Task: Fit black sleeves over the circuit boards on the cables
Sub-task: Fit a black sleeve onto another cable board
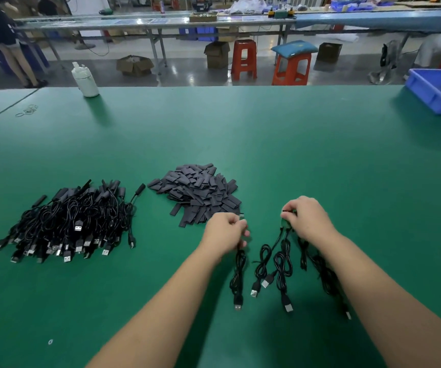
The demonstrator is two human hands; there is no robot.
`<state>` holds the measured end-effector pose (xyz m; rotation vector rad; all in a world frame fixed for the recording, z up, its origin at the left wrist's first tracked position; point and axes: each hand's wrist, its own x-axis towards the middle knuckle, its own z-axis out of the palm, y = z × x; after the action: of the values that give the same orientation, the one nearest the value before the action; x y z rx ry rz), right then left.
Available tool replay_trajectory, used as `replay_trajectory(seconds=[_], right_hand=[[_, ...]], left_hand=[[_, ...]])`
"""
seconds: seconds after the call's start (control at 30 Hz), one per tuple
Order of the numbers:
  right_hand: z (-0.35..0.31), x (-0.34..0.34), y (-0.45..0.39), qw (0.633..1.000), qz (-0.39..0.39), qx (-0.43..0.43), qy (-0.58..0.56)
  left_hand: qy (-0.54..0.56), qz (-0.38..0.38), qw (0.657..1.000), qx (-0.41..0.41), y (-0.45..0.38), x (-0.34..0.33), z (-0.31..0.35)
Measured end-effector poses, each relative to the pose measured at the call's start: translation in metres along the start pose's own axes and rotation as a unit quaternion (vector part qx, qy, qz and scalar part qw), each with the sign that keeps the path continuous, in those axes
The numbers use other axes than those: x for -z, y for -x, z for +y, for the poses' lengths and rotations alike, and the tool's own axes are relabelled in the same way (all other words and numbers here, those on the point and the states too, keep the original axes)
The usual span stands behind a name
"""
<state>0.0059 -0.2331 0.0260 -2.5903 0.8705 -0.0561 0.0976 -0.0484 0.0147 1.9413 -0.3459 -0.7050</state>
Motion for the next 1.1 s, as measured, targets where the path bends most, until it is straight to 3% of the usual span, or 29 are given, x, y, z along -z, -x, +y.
replay_trajectory(seconds=[0.1, 0.17, 0.23, 0.3, 0.37, 0.43, 0.5, 0.6, 0.73, 0.93, 0.97, 1.03, 1.1], right_hand=[[-0.001, -0.003, 0.002, 0.997, 0.038, 0.038, 0.05], [-0.021, -0.012, 0.01, 0.992, 0.082, 0.09, -0.023], [-0.051, -0.026, 0.022, 0.982, 0.035, 0.077, -0.17], [-0.083, -0.044, 0.035, 0.932, -0.096, -0.006, -0.349], [-0.104, -0.062, 0.045, 0.85, -0.193, -0.078, -0.484], [-0.112, -0.073, 0.053, 0.777, -0.226, -0.113, -0.576], [-0.112, -0.08, 0.056, 0.747, -0.218, -0.115, -0.617], [-0.107, -0.083, 0.055, 0.766, -0.183, -0.113, -0.605], [-0.107, -0.082, 0.05, 0.786, -0.167, -0.106, -0.586], [-0.106, -0.092, 0.052, 0.751, -0.171, -0.109, -0.629], [-0.105, -0.095, 0.052, 0.753, -0.163, -0.115, -0.627], [-0.104, -0.1, 0.052, 0.769, -0.153, -0.123, -0.608], [-0.104, -0.105, 0.051, 0.793, -0.152, -0.123, -0.576]], left_hand=[[0.083, -0.069, 0.993, 0.038, 0.002, 0.031, -0.008], [0.08, -0.083, 0.992, 0.043, 0.001, 0.045, -0.013], [0.105, -0.083, 0.99, 0.035, 0.0, 0.053, -0.017], [0.129, -0.064, 0.989, 0.012, -0.001, 0.059, -0.019], [0.144, -0.042, 0.989, -0.015, -0.003, 0.064, -0.023], [0.173, -0.043, 0.984, -0.025, -0.002, 0.07, -0.028], [0.176, -0.061, 0.982, -0.022, -0.001, 0.075, -0.032], [0.143, -0.075, 0.986, -0.037, 0.0, 0.08, -0.035], [0.11, -0.04, 0.992, -0.045, -0.004, 0.08, -0.037], [0.097, -0.067, 0.993, -0.006, -0.012, 0.083, -0.042], [0.085, -0.038, 0.996, -0.003, -0.017, 0.086, -0.043], [0.012, 0.098, 0.995, -0.001, -0.033, 0.093, -0.047], [-0.101, 0.225, 0.969, 0.012, -0.047, 0.106, -0.054]])
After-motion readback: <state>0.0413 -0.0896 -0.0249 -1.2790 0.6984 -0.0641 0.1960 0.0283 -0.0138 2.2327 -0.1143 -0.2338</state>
